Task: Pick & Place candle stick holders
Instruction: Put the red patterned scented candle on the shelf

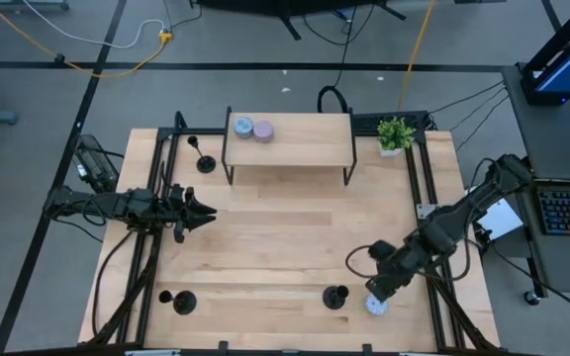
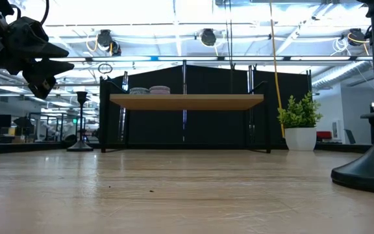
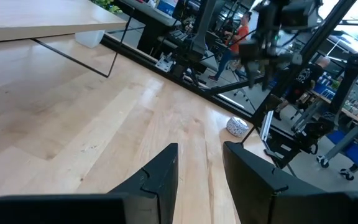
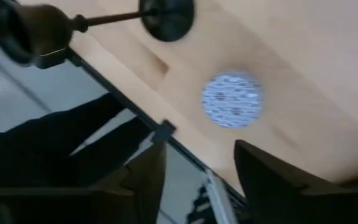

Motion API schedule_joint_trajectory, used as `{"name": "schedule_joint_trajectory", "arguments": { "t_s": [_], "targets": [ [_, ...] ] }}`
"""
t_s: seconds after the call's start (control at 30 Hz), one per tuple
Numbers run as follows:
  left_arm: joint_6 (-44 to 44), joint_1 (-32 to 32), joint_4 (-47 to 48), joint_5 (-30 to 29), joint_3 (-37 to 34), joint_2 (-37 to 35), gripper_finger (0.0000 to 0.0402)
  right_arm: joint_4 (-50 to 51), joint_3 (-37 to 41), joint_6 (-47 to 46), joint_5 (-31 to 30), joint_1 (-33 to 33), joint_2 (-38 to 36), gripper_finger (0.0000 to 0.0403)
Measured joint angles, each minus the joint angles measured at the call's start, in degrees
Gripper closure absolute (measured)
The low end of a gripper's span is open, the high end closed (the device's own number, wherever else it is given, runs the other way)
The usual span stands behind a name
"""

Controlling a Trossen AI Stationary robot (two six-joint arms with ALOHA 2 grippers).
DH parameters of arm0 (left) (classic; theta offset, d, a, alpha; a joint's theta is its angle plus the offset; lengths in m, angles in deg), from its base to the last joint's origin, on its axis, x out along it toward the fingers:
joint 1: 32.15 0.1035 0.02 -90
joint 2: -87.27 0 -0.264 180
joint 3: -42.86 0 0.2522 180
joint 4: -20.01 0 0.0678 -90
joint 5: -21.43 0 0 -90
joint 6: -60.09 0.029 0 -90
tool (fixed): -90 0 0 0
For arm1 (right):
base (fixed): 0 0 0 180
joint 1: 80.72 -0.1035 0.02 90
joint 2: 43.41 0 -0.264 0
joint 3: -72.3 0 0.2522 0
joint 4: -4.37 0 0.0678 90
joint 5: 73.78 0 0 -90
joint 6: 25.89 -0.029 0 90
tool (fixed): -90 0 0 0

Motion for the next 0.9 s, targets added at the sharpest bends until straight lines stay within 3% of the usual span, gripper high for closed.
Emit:
{"name": "schedule_joint_trajectory", "arguments": {
  "t_s": [0.2,0.4,0.6,0.9],
  "targets": [
    [0.01,0.00,0.00,-0.01,0.00,0.00,0.0270,-15.72,13.10,-5.36,5.25,-1.51,-0.65,0.0161],
    [0.00,0.01,0.00,0.00,0.00,0.00,0.0270,-19.36,21.28,-11.99,4.35,-2.76,-3.74,0.0154],
    [0.00,0.01,0.02,0.00,0.00,0.00,0.0270,-21.38,22.79,-17.51,-0.57,-3.70,-6.02,0.0159],
    [0.02,0.01,0.02,0.00,0.00,0.00,0.0270,-21.81,22.79,-19.96,-0.63,-3.68,-5.59,0.0160]
  ]
}}
